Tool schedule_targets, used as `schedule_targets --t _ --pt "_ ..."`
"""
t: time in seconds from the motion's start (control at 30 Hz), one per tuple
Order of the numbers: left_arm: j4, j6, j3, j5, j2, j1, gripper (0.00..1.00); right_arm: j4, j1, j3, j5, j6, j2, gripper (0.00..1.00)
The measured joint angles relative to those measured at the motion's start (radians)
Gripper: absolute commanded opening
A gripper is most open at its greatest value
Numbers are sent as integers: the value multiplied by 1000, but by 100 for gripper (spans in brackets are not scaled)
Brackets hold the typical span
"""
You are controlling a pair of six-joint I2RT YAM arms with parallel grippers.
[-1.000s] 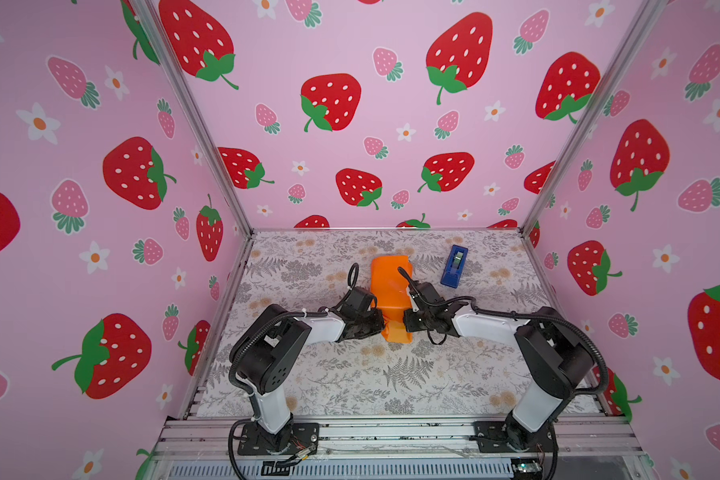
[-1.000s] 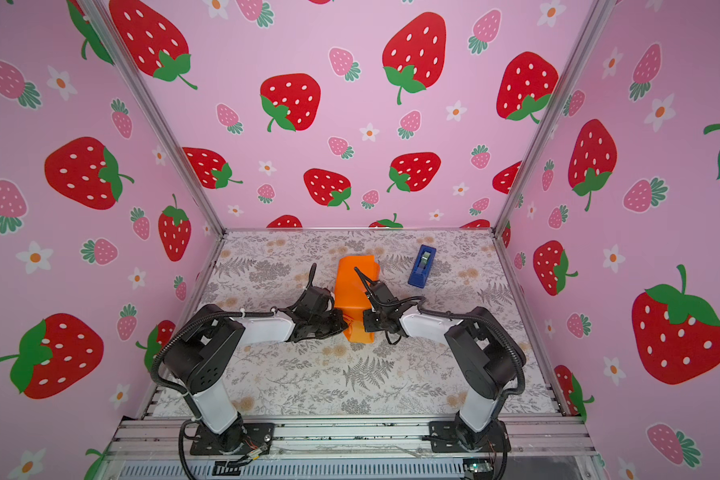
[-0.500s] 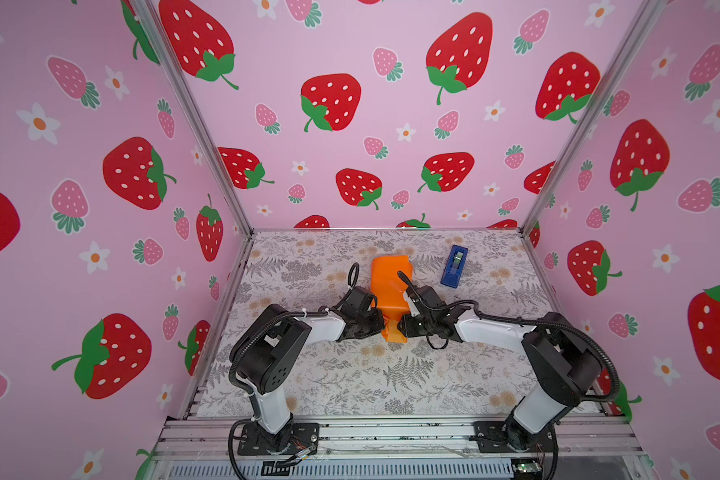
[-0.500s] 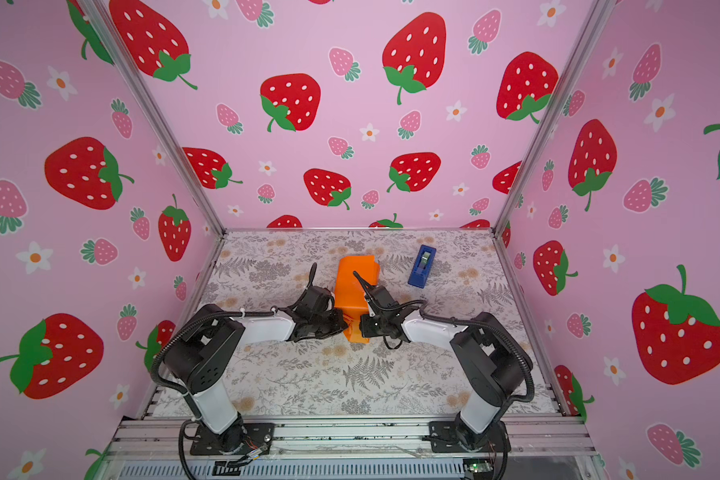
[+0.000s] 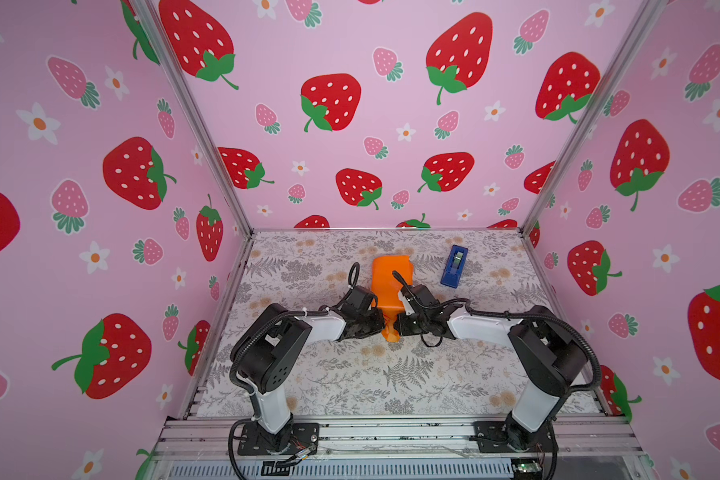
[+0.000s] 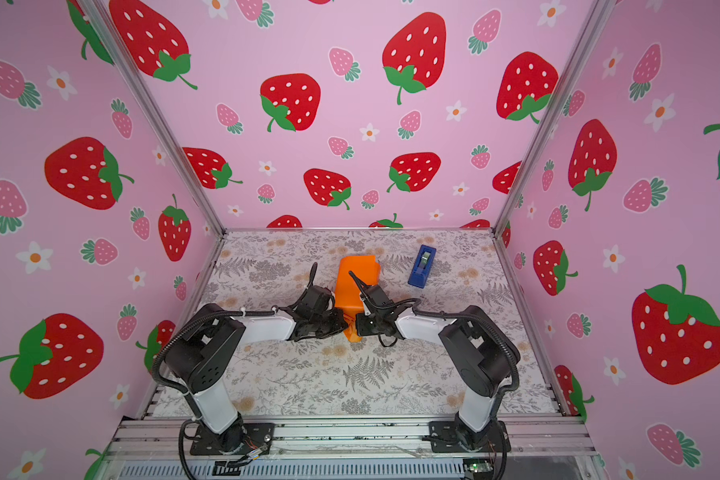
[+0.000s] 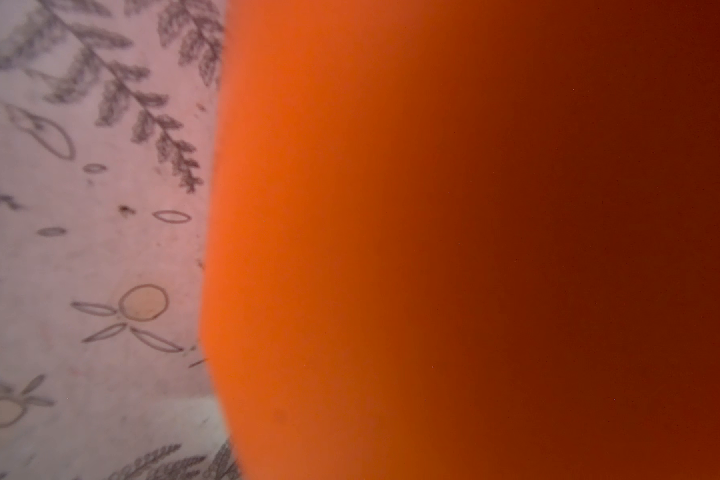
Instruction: Wrap the gift box in paper
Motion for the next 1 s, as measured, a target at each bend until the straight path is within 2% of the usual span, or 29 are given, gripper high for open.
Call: schedule_targets --t 1.0 --pt "-19 -2 19 6 8 0 0 190 0 -17 58 35 63 9"
